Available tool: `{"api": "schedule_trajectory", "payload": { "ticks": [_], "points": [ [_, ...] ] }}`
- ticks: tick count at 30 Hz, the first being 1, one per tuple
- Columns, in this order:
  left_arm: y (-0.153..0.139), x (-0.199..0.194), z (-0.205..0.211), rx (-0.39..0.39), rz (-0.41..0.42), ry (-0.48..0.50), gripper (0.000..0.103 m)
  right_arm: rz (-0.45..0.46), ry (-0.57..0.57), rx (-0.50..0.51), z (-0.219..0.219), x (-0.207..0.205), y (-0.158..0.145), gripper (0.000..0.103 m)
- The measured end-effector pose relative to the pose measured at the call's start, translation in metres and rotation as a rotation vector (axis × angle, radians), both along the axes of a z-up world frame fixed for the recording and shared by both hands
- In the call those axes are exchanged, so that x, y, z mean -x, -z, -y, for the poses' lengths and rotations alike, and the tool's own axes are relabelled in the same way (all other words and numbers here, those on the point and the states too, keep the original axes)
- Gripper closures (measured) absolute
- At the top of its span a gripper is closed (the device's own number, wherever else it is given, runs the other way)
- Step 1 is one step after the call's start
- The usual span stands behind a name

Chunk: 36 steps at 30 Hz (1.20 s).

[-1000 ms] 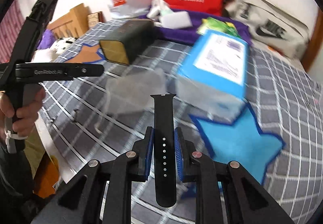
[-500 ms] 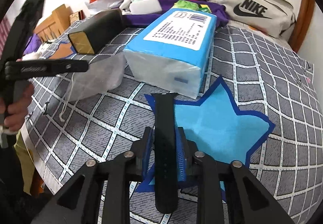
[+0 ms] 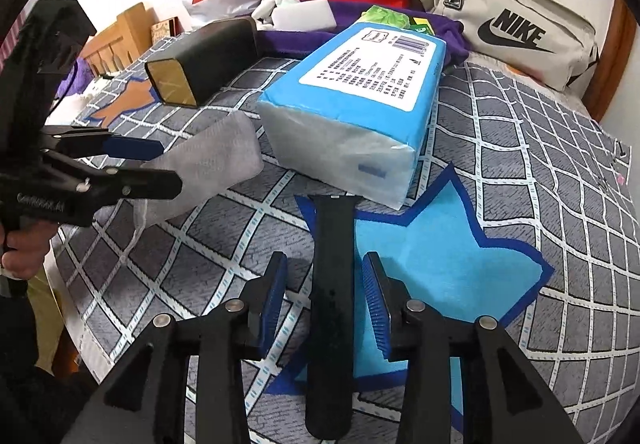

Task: Organize soft objects
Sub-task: 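Grasp the white mesh bag with the left tool while the right tool holds the strap, then carry the strap with the right tool while the left tool carries the mesh bag to the towel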

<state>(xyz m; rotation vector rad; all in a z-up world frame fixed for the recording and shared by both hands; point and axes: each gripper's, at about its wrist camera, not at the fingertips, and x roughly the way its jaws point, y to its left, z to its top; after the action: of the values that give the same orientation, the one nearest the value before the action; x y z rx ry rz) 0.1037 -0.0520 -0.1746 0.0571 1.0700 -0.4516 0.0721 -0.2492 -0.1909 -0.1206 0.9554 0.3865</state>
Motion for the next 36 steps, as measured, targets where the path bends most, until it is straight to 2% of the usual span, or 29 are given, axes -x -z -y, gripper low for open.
{"api": "schedule_trajectory", "payload": {
  "ticks": [2, 5, 9, 12, 14, 15, 16, 17, 18, 20, 23, 30, 36],
  "points": [
    [0.001, -0.001, 0.006, -0.024, 0.008, -0.002, 0.024, 0.003, -0.013, -0.008, 0.000, 0.003, 0.001, 0.058],
    [0.003, 0.000, 0.020, -0.062, 0.024, 0.023, 0.020, 0.014, -0.032, 0.006, -0.003, 0.010, 0.003, 0.049],
    [0.007, 0.005, 0.033, -0.117, 0.071, 0.045, 0.020, 0.032, -0.012, -0.017, 0.000, 0.012, 0.004, 0.049],
    [0.007, 0.008, 0.035, -0.130, 0.095, 0.035, 0.022, 0.067, -0.001, 0.012, -0.003, 0.014, 0.005, 0.055],
    [0.007, 0.009, 0.035, -0.130, 0.109, 0.027, 0.037, 0.080, 0.010, 0.013, -0.003, 0.014, 0.004, 0.059],
    [0.005, 0.009, 0.034, -0.121, 0.110, 0.020, 0.042, 0.082, 0.016, 0.011, -0.002, 0.013, 0.004, 0.069],
    [0.004, 0.009, 0.032, -0.116, 0.110, 0.013, 0.053, 0.080, 0.030, 0.005, 0.000, 0.012, 0.004, 0.080],
    [0.003, 0.008, 0.029, -0.110, 0.108, 0.006, 0.063, 0.073, 0.036, -0.004, 0.002, 0.011, 0.003, 0.082],
    [0.002, 0.008, 0.026, -0.102, 0.105, -0.004, 0.069, 0.066, 0.040, -0.016, 0.004, 0.010, 0.003, 0.082],
    [0.002, 0.007, 0.020, -0.078, 0.091, -0.016, 0.091, 0.069, 0.042, 0.001, 0.002, 0.012, 0.002, 0.082],
    [0.001, 0.007, 0.007, -0.024, 0.056, -0.035, 0.095, 0.065, 0.039, 0.018, -0.001, 0.013, 0.001, 0.082],
    [-0.004, 0.013, -0.010, -0.014, 0.042, -0.096, 0.096, 0.056, 0.037, -0.005, -0.003, 0.017, -0.006, 0.083],
    [-0.020, 0.020, -0.017, 0.007, 0.078, -0.115, 0.096, 0.069, 0.017, -0.030, -0.010, 0.021, -0.019, 0.083]
  ]
}}
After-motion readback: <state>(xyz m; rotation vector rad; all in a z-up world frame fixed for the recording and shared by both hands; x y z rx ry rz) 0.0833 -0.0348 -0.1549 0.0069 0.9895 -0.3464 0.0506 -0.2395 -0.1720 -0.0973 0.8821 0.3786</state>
